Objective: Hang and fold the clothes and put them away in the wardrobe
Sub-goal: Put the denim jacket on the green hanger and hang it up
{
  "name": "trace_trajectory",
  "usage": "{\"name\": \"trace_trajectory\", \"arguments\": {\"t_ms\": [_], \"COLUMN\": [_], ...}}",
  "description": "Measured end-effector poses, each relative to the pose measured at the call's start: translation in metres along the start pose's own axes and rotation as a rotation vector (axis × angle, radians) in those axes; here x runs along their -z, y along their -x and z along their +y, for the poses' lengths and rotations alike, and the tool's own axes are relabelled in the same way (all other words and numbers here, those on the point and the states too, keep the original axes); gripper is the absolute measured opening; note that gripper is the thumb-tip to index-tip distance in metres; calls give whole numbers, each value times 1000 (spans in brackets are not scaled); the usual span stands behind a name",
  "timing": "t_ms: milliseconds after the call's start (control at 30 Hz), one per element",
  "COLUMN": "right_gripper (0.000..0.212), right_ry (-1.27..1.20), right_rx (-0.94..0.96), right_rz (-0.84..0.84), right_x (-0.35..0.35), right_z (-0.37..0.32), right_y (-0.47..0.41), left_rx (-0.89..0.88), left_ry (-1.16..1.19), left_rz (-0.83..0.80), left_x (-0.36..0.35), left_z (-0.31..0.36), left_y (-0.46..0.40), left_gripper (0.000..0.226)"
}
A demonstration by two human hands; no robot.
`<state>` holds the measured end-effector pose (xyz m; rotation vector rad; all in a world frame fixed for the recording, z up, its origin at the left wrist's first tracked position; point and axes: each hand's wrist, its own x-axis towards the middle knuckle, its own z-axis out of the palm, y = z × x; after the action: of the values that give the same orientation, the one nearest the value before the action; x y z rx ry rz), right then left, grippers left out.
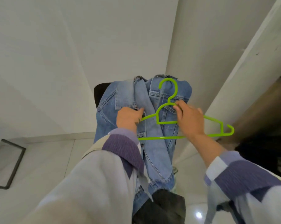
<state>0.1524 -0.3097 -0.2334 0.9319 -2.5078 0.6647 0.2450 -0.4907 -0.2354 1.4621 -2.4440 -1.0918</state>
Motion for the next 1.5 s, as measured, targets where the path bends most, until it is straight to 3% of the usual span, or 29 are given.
{"name": "trace_trajectory", "arguments": {"t_ms": [133, 200, 367, 767, 1000, 1200, 1400, 1500], "right_gripper": [24, 24, 24, 23, 26, 32, 32, 32], "right_ry": [-15, -12, -51, -8, -53, -140, -326, -435], "right_rx": [5, 30, 83, 112, 45, -57, -170, -209], "right_rz": [11, 19, 27, 143, 80, -91, -13, 111], "right_x": [2, 7, 25, 87, 75, 39, 44, 63], "right_z": [0, -4, -22, -55, -92, -147, -201, -204], "right_y": [0, -2, -16, -55, -45, -29, -52, -70], "left_rx": [7, -20, 132, -103, -278, -385, -465, -500], "left_ry": [36, 70, 161, 64, 132, 86, 55, -26], "left_rz": [45, 58, 206, 349, 582, 709, 713, 644], "left_x": [9, 19, 58, 153, 175, 198, 210, 212], "left_z": [-7, -10, -20, -42, -34, -9, -2, -6], "left_y": [-1, 4, 17, 43, 56, 71, 93, 103], "left_gripper": [35, 33, 37, 37, 21, 17, 18, 26]}}
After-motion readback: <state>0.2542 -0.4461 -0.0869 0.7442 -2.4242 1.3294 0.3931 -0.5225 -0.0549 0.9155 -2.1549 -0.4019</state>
